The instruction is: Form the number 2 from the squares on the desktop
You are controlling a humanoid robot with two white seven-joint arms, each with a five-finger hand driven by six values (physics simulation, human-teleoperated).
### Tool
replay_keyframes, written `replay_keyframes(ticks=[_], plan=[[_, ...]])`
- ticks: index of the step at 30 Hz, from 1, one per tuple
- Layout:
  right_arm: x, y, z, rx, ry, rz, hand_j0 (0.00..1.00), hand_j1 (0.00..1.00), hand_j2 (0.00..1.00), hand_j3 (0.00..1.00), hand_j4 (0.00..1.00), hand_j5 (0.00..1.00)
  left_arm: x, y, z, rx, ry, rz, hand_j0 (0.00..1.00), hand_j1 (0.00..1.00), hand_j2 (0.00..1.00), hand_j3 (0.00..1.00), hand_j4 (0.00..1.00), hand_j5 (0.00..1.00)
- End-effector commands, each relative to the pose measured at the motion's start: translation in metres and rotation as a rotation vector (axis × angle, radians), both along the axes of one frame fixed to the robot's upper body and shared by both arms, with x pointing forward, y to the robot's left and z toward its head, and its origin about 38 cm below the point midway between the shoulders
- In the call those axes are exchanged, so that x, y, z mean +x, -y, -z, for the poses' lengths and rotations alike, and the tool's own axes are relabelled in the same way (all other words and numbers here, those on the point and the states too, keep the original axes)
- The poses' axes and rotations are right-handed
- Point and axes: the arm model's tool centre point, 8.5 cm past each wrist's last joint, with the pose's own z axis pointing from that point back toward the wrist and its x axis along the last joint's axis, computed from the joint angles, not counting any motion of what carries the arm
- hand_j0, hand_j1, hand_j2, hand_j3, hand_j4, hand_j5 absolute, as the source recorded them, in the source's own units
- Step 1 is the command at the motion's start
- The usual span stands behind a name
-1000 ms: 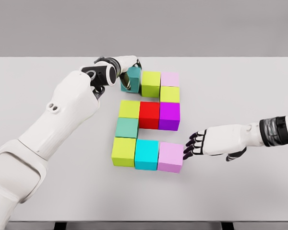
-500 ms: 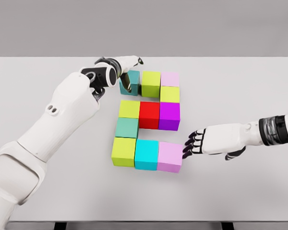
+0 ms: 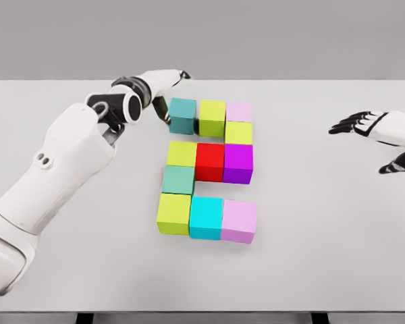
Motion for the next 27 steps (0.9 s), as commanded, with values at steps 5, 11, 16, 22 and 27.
replay_keyframes(ticks=[5,11,16,22,27], plan=[[-0.019,0.055,0.022,0.459,-0.106,0.201,1.00,1.00,1.00,1.00,1.00,1.00,-0.005,-0.035,-0.019,0.044,0.068,-0.001,1.00,1.00,1.00,1.00,1.00,1.00],[-0.032,0.016,0.025,0.541,-0.054,0.109,1.00,1.00,1.00,1.00,1.00,1.00,-0.010,-0.071,0.002,0.141,0.037,-0.009,1.00,1.00,1.00,1.00,1.00,1.00],[-0.050,-0.037,0.026,0.442,-0.069,-0.055,1.00,1.00,1.00,1.00,1.00,1.00,-0.012,-0.086,0.005,0.201,0.044,0.063,1.00,1.00,1.00,1.00,1.00,1.00],[-0.050,-0.037,0.030,0.363,-0.076,-0.062,1.00,1.00,1.00,1.00,1.00,1.00,-0.017,-0.082,0.016,0.261,0.036,0.170,1.00,1.00,1.00,1.00,1.00,1.00],[-0.049,-0.038,0.032,0.331,-0.066,-0.063,1.00,1.00,1.00,1.00,1.00,1.00,-0.018,-0.081,0.025,0.285,0.018,0.209,1.00,1.00,1.00,1.00,1.00,1.00]])
